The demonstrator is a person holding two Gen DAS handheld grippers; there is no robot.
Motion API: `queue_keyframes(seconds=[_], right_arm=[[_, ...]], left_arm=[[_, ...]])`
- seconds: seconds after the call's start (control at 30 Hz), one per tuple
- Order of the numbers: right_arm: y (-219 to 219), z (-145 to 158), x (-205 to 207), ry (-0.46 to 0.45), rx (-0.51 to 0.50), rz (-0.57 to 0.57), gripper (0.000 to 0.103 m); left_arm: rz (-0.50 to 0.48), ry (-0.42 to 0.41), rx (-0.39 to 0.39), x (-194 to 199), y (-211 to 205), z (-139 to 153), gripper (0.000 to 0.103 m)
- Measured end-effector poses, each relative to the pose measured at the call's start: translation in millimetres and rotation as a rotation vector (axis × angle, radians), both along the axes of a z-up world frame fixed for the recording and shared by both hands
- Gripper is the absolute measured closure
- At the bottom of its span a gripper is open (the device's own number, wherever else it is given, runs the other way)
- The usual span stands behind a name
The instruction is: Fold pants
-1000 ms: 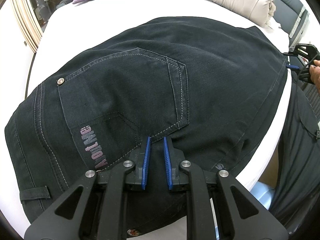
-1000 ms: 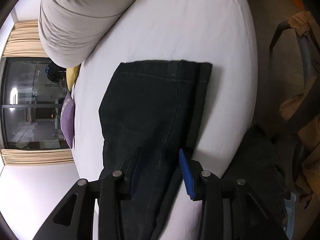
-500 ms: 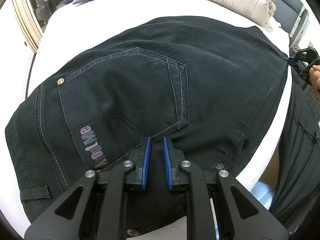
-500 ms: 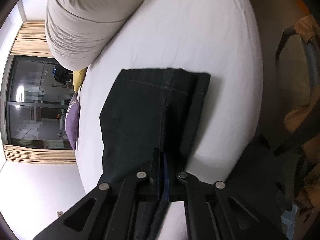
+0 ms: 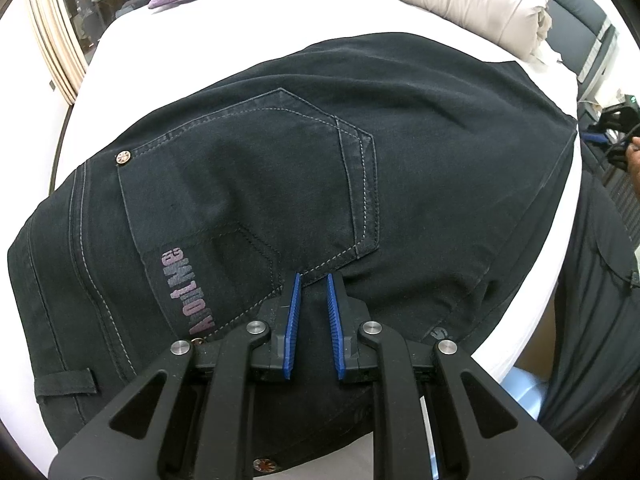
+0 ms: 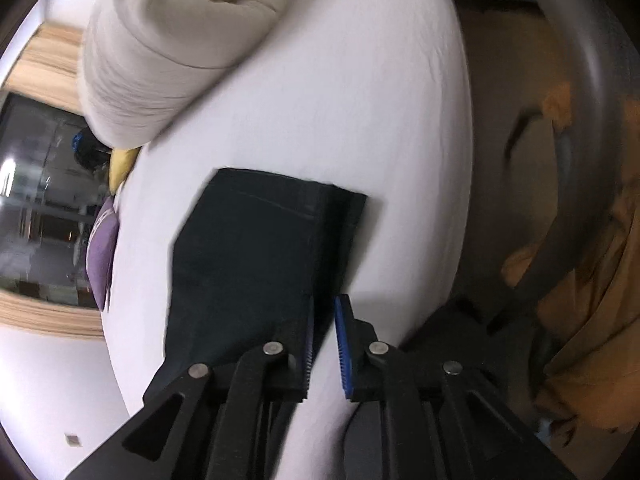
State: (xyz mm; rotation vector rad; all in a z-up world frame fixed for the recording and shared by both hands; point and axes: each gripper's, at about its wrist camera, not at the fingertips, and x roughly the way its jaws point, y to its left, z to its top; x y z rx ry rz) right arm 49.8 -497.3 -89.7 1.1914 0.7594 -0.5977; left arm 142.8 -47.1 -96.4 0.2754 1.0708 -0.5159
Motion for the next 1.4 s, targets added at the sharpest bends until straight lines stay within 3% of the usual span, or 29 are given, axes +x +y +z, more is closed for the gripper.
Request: queue_keyframes(seconds=[0.03, 0.1, 0.17, 0.23, 0.5, 0.77, 0.83, 0.87, 0.9, 0.97, 1.13, 1.3, 1.37, 1.4], right_arm=[[7, 6, 4, -0.023, 0.013, 0.054, 0.079], [36, 10, 14, -0.088, 0.109, 0.186, 0.058], [71, 6, 24, -0.149, 0.222, 0.309, 0.052], [100, 0, 31, -0.172, 0.292, 0.364, 0.048], [177, -42, 62, -0.102, 0.464, 0.51, 0.048], [181, -46, 69, -0.121, 0.511, 0.524, 0.051], [184, -48, 72, -0.128, 0.514, 0.537, 0.057], [185, -50, 73, -0.135, 0.51, 0.544, 0.071], [185, -54, 75, -0.129, 0.502, 0.549, 0.092], [186, -57, 73, -0.104, 0.483, 0.561, 0.099], [187, -51, 53, -0.076, 0.409, 0.605, 0.101], [183, -61, 51, -0.079, 0.449, 0.588, 0.101], [182, -58, 52, -0.078, 0.464, 0.599, 0.09], [179, -52, 51, -0.06, 0.462, 0.611, 0.076]], left_arm=[[0.0, -0.001, -0.001, 0, 1, 0, 0.089], [-0.001, 0.0, -0.005, 0, 3, 1, 0.089], [-0.002, 0.001, -0.007, 0, 4, 2, 0.089], [-0.003, 0.001, -0.008, 0, 5, 3, 0.089], [0.006, 0.005, -0.04, 0, 15, 5, 0.089], [0.002, 0.009, -0.045, 0, 20, 8, 0.089], [0.002, 0.01, -0.044, 0, 19, 8, 0.089], [0.002, 0.01, -0.043, 0, 19, 9, 0.089], [0.0, 0.011, -0.041, 1, 19, 9, 0.089], [-0.003, 0.017, -0.037, 1, 17, 9, 0.089], [-0.017, 0.035, -0.036, -2, 21, 12, 0.089], [-0.01, 0.032, -0.03, -4, 20, 14, 0.089], [-0.001, 0.037, -0.035, -6, 19, 18, 0.089], [-0.002, 0.037, -0.034, -7, 18, 21, 0.089]])
